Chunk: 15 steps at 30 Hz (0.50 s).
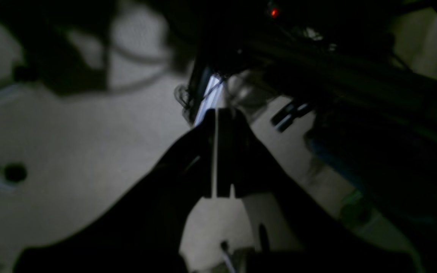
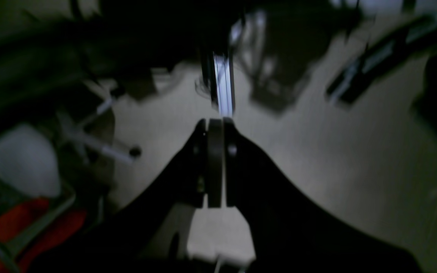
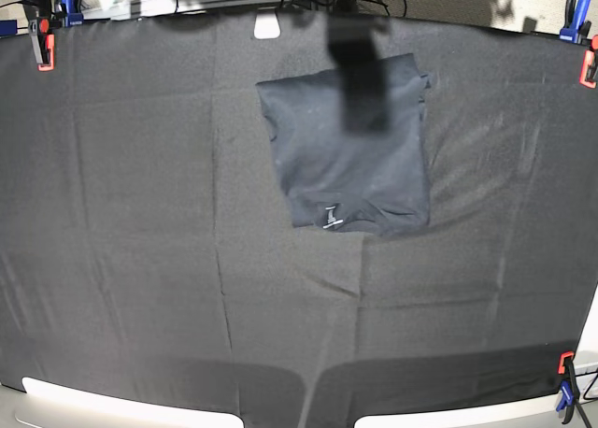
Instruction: Layout the t-shirt on the table in an organized manner, then fold the t-shirt properly
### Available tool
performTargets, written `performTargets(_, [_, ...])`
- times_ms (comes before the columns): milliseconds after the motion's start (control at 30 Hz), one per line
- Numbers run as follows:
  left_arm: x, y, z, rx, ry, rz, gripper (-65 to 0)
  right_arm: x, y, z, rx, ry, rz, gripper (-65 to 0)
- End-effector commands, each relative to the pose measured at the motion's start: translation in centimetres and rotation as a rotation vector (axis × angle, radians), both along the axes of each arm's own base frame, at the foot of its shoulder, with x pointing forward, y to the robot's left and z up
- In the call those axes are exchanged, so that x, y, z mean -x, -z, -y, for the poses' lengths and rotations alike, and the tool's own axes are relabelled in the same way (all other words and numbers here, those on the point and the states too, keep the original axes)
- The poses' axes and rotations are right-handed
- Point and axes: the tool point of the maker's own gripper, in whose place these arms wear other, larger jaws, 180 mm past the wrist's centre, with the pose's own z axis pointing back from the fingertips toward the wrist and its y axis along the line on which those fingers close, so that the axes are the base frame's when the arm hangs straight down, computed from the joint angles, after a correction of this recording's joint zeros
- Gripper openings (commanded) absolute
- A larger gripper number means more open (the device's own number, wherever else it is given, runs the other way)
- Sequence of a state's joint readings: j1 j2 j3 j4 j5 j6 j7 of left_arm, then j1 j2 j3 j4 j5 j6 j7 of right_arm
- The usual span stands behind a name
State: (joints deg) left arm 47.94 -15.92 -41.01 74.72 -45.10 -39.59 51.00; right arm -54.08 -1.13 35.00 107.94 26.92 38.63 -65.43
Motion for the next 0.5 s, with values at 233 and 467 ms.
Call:
performTargets(233, [4.0, 3.6, -2.3, -0.061, 0.121, -0.1, -65.0, 5.6, 4.6, -0.7, -0.12, 0.046, -0.216, -65.0])
performTargets(467, [4.0, 7.4, 3.5, -0.002, 0.333, -0.058, -65.0, 4.3, 9.7, 0.5, -0.186, 0.127, -0.313, -65.0])
